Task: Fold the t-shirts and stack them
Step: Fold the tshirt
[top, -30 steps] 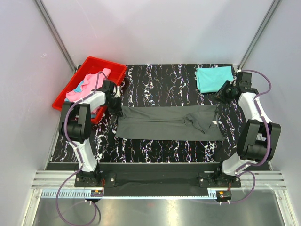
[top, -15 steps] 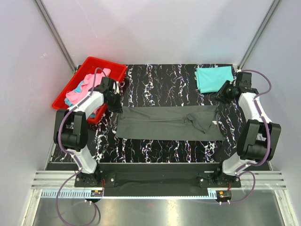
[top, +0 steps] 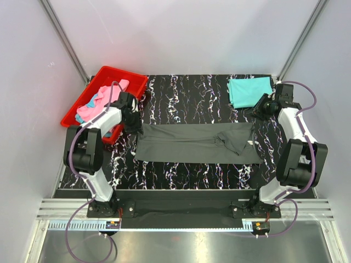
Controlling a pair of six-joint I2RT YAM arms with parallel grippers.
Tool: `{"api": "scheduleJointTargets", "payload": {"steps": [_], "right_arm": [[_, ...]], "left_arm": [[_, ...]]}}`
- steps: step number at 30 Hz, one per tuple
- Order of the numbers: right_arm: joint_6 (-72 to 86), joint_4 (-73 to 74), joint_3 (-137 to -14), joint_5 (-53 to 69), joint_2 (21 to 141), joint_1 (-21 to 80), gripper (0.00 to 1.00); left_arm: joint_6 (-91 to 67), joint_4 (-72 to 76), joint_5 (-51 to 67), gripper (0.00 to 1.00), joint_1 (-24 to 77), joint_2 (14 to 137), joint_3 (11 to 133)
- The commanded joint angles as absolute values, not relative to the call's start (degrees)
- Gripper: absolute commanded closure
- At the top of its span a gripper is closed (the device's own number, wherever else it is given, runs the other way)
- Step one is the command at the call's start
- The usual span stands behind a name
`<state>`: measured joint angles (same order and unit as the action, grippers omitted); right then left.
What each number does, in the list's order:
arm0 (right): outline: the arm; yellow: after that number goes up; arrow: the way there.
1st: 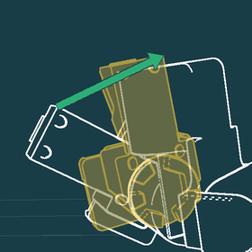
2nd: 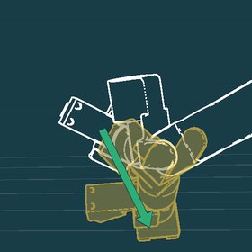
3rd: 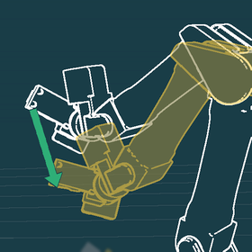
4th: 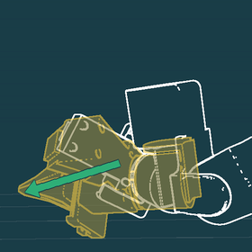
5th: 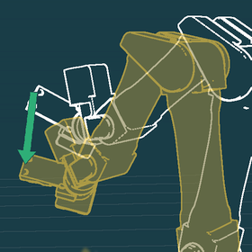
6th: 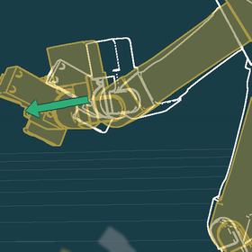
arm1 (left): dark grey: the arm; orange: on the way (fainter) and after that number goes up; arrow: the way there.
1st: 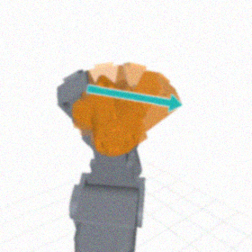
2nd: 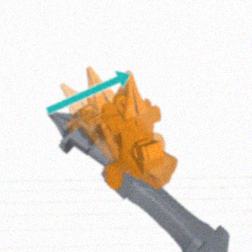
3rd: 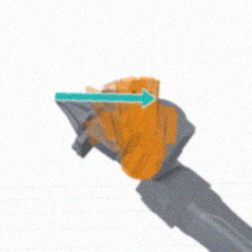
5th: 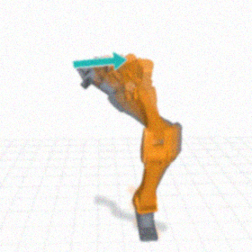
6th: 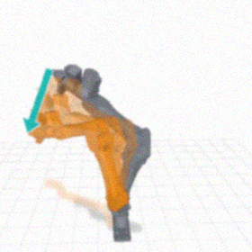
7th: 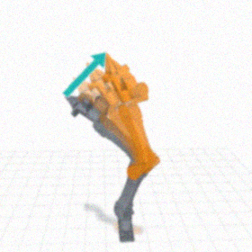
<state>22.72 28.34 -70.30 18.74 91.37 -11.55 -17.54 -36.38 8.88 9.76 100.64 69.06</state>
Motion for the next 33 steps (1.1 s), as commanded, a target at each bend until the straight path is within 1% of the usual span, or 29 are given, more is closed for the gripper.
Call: {"api": "scheduleJointTargets", "payload": {"steps": [1, 9, 11, 13, 15, 19, 20, 22, 23, 25, 29, 33], "right_arm": [[21.53, 27.51, -70.84, 18.99, 89.12, -11.34, 0.71], [21.44, 27.33, -70.75, 18.72, 88.86, -11.34, 0.71], [21.36, 27.33, -70.75, 18.63, 88.94, -11.34, 0.71], [21.18, 27.42, -70.75, 18.55, 88.77, -11.34, 0.71], [21.18, 27.25, -70.66, 18.54, 88.77, -11.34, 0.71], [21.27, 27.16, -70.75, 18.46, 89.21, -11.34, 0.71], [21.18, 27.07, -70.75, 18.54, 89.38, -11.34, 0.7], [21.36, 26.98, -70.66, 18.54, 89.56, -11.34, 0.71], [21.27, 26.9, -70.66, 18.54, 89.56, -11.34, 0.71], [21.27, 26.81, -70.66, 18.55, 89.73, -11.34, 0.71], [21.27, 26.81, -70.66, 18.72, 90.0, -11.34, 0.71], [21.18, 26.89, -70.84, 18.37, 89.82, -11.34, 0.71]], "left_arm": [[-17.14, -34.71, 9.58, 0.63, 9.67, 103.78, 72.07], [-17.23, -34.28, 8.61, 0.61, 9.67, 109.15, 74.35], [-17.05, -34.37, 8.7, 0.7, 9.75, 110.04, 74.53], [-17.22, -34.72, 8.26, 0.83, 9.76, 109.87, 74.71], [-17.4, -35.07, 7.74, 0.86, 9.76, 109.25, 74.71], [-17.32, -37.26, 6.51, 0.85, 10.37, 106.88, 75.23], [-17.23, -37.7, 6.07, 0.84, 10.46, 106.61, 75.32], [-17.05, -38.67, 5.54, 0.77, 10.63, 106.17, 75.76], [-16.96, -38.76, 5.36, 0.68, 10.63, 106.0, 75.85], [-16.79, -38.58, 5.27, 0.64, 10.9, 105.65, 75.85], [-16.7, -37.97, 6.41, 0.64, 11.07, 106.34, 76.11], [-16.7, -37.62, 6.94, 0.71, 11.25, 107.23, 76.2]]}}
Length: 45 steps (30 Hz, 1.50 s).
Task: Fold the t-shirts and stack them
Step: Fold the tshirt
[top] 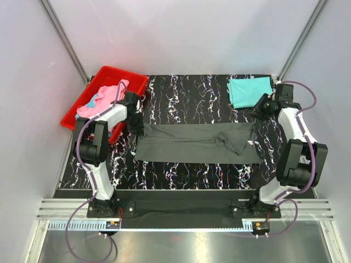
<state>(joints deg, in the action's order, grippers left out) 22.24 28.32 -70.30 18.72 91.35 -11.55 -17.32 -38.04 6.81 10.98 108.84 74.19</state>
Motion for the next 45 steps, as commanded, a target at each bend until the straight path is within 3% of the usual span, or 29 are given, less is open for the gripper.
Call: {"api": "scheduleJointTargets", "payload": {"steps": [1, 3, 7, 10, 11, 16, 36, 45], "right_arm": [[21.18, 26.81, -70.75, 18.37, 89.82, -11.34, 0.71], [21.27, 26.81, -70.84, 18.54, 89.91, -11.34, 0.71], [21.18, 26.89, -70.93, 18.54, 90.18, -11.34, 0.71], [21.18, 26.89, -71.1, 18.37, 89.91, -11.34, 0.71], [21.27, 26.89, -71.1, 18.46, 89.91, -11.34, 0.71], [21.27, 27.07, -71.46, 18.46, 90.18, -11.34, 0.71], [21.09, 26.81, -71.37, 18.46, 90.62, -11.34, 0.71], [21.18, 26.54, -70.75, 18.11, 90.53, -11.34, 0.71]], "left_arm": [[-16.79, -37.1, 7.12, 0.78, 11.16, 107.05, 76.11], [-16.87, -37.0, 7.21, 0.8, 11.16, 107.14, 76.2], [-16.61, -37.53, 7.12, 0.71, 11.16, 108.02, 76.82], [-16.52, -37.44, 7.21, 0.72, 11.16, 108.28, 76.82], [-16.44, -37.53, 7.29, 0.8, 11.16, 108.28, 76.9], [-16.52, -38.4, 7.03, 1.0, 11.25, 106.97, 77.96], [-16.0, -41.04, 5.01, 1.0, 12.92, 100.2, 71.28], [-17.49, -42.71, -2.46, 1.0, 12.92, 102.12, 70.75]]}}
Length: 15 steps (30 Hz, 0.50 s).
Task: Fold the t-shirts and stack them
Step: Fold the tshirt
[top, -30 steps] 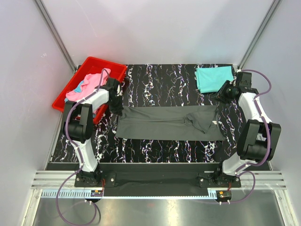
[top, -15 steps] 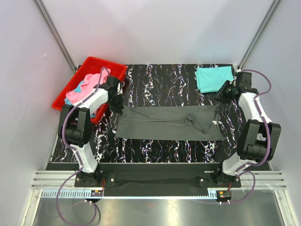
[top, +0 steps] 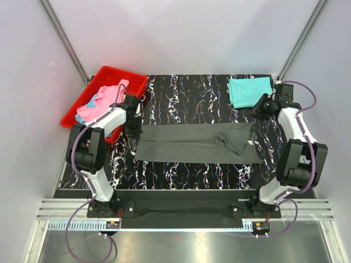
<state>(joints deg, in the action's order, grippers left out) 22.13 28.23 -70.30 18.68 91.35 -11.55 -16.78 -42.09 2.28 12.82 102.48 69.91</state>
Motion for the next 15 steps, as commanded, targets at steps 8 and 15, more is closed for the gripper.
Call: {"api": "scheduleJointTargets", "payload": {"steps": [8, 15], "right_arm": [[21.09, 26.28, -70.4, 18.02, 90.53, -11.34, 0.71], [21.27, 27.51, -71.19, 18.37, 91.23, -11.08, 0.7]], "left_arm": [[-17.75, -42.89, -3.25, 1.0, 12.92, 103.18, 72.24], [-18.02, -44.9, -4.83, 0.78, 12.92, 104.94, 74.26]]}}
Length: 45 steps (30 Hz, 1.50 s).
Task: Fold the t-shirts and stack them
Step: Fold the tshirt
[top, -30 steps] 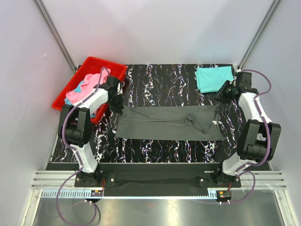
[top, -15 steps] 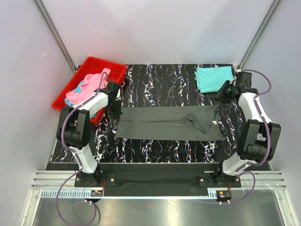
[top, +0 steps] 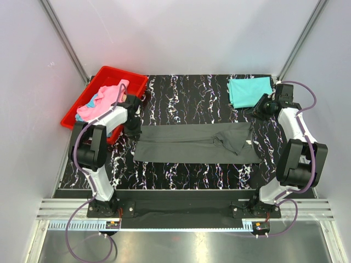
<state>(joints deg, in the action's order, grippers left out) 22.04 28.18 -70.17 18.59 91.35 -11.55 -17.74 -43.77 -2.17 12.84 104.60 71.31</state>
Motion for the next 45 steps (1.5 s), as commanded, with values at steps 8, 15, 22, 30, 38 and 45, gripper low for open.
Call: {"api": "scheduleJointTargets", "payload": {"steps": [8, 15, 22, 30, 38, 45], "right_arm": [[30.47, 31.21, -67.88, 15.89, 91.5, -5.71, 0.7], [36.56, 26.46, -59.95, 12.22, 92.02, -5.71, 0.71], [34.9, 24.69, -60.2, 7.83, 97.37, -5.71, 0.71], [32.79, 23.56, -59.24, 6.77, 100.98, -5.71, 0.71], [27.17, 21.97, -62.48, 10.71, 103.53, -4.58, 0.69], [23.9, 22.41, -71.71, 14.23, 109.5, -0.27, 0.67]], "left_arm": [[-18.72, -50.36, -9.07, 0.66, 14.23, 102.4, 85.42], [-18.63, -42.63, 2.89, 0.64, 18.98, 105.9, 83.94], [-21.71, -42.01, 0.11, 0.62, 18.72, 112.76, 80.51], [-23.82, -42.54, -6.76, 0.55, 17.32, 111.19, 74.19], [-26.28, -43.94, -10.53, 0.55, 17.31, 101.27, 67.07], [-28.12, -48.16, -18.27, 0.51, 17.31, 89.04, 65.39]]}}
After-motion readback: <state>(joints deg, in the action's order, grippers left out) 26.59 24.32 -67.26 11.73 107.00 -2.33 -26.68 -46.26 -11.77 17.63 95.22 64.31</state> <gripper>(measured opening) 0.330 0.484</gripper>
